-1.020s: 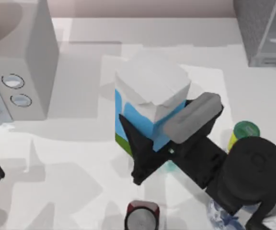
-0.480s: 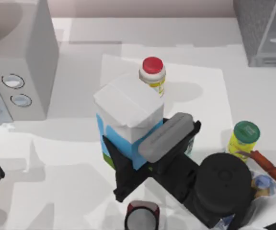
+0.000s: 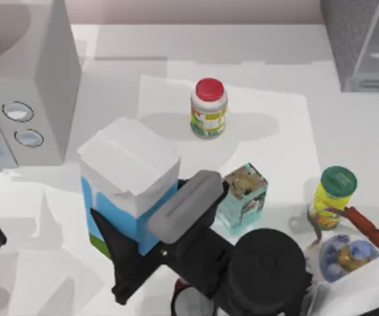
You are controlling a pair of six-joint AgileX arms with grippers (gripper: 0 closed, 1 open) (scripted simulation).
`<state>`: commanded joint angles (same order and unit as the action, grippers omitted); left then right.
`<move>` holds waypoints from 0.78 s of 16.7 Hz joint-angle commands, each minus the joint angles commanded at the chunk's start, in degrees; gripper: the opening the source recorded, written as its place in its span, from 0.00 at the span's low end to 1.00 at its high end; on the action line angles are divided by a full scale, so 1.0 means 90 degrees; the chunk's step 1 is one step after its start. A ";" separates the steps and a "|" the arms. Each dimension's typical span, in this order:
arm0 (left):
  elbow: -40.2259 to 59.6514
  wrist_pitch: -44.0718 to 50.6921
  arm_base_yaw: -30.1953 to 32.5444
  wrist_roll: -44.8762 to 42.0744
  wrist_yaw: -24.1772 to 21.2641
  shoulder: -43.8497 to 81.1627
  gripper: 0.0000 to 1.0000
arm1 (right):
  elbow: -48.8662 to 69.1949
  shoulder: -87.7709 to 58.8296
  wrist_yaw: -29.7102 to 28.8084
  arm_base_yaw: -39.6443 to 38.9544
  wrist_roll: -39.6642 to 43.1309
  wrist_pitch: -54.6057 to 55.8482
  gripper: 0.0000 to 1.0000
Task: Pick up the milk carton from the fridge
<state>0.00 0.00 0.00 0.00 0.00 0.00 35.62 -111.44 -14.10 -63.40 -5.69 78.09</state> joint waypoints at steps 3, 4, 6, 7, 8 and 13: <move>0.0000 0.0000 0.0000 0.0000 0.0000 0.0000 1.00 | 0.0442 -0.0656 0.0097 0.0215 0.0125 0.0162 0.00; 0.0000 0.0000 0.0000 0.0000 0.0000 0.0000 1.00 | 0.0551 -0.0846 0.0127 0.0406 0.0230 0.0203 0.00; 0.0000 0.0000 0.0000 0.0000 0.0000 0.0000 1.00 | 0.0683 -0.1109 0.0168 0.0802 0.0445 0.0238 0.00; 0.0000 0.0000 0.0000 0.0000 0.0000 0.0000 1.00 | 0.0706 -0.1187 0.0176 0.0912 0.0519 0.0238 0.00; 0.0000 0.0000 0.0000 0.0000 0.0000 0.0000 1.00 | 0.0714 -0.1225 0.0176 0.0955 0.0549 0.0241 0.00; 0.0000 0.0000 0.0000 0.0000 0.0000 0.0000 1.00 | 0.0714 -0.1225 0.0176 0.0955 0.0549 0.0241 0.15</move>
<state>0.00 0.00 0.00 0.00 0.00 0.00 42.05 -122.46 -12.51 -54.81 -0.74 80.26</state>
